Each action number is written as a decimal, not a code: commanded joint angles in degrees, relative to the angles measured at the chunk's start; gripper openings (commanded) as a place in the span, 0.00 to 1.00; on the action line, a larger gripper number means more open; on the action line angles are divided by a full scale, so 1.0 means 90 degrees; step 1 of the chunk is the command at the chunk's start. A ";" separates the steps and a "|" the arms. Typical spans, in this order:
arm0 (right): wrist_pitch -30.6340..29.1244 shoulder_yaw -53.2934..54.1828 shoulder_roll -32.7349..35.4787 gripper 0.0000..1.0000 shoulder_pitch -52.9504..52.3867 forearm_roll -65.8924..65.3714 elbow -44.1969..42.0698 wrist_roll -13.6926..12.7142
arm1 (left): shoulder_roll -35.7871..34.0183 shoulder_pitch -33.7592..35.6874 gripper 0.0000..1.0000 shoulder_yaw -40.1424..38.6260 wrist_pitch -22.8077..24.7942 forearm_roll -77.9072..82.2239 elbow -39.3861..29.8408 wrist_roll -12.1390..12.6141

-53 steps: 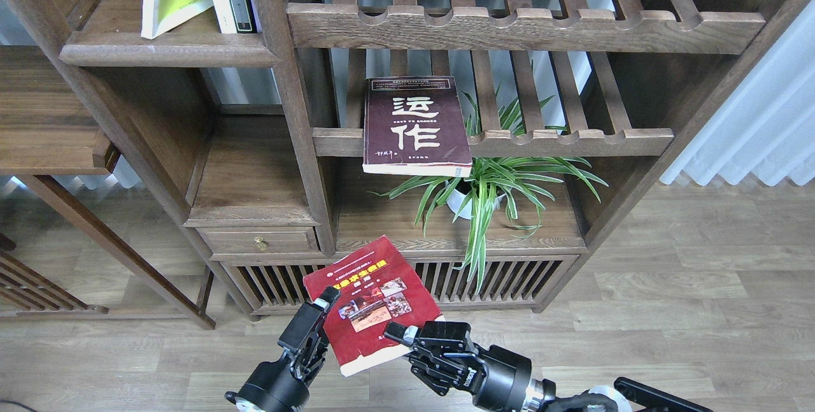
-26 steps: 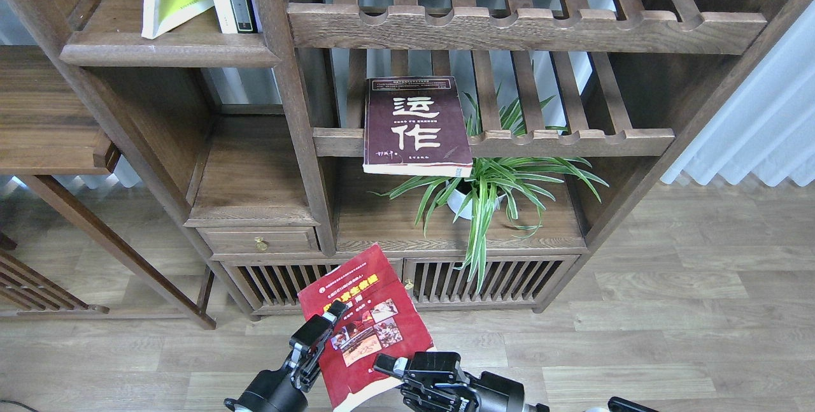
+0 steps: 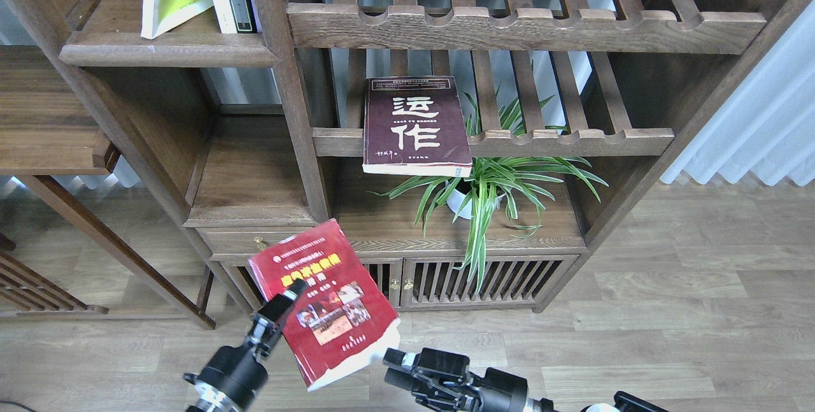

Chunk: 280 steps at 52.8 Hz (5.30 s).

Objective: Organize books on shelf
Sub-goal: 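Close the left gripper on the red book and release the right gripper, then lift the red book with the left gripper up toward the top shelf, then set the red book onto the top shelf with the left gripper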

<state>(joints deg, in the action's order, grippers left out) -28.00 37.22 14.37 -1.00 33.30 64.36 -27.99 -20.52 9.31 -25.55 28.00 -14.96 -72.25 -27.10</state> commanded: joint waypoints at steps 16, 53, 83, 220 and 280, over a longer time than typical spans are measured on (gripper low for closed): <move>-0.0001 0.0591 -0.0152 0.99 0.0033 -0.0155 -0.0968 -0.0001 | -0.1693 -0.0224 0.04 -0.1233 0.0000 0.1310 0.0351 0.0062; -0.0001 0.1792 -0.0816 0.99 0.0453 -0.0721 -0.1467 -0.0001 | -0.3423 -0.0508 0.05 -0.4241 0.0000 0.1603 -0.0772 0.0433; -0.0001 0.1665 -0.0777 0.99 -0.0016 -0.0946 -0.1477 -0.0001 | -0.4184 0.0869 0.05 -0.4378 0.0000 0.0940 -0.0762 0.0580; -0.0001 0.1675 -0.1245 0.99 0.0023 -0.0887 -0.1418 -0.0001 | -0.0259 0.6338 0.06 -0.3557 0.0000 0.4542 0.3857 0.0423; -0.0001 0.1714 -0.1255 0.99 0.0316 -0.0887 -0.1204 -0.0001 | 0.0913 0.7217 0.07 -0.2385 0.0000 0.4494 0.6396 -0.0094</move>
<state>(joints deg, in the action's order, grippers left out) -28.00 52.47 3.07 1.74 25.32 53.51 -28.00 -12.33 74.37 -48.25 28.00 25.61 -14.72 -27.56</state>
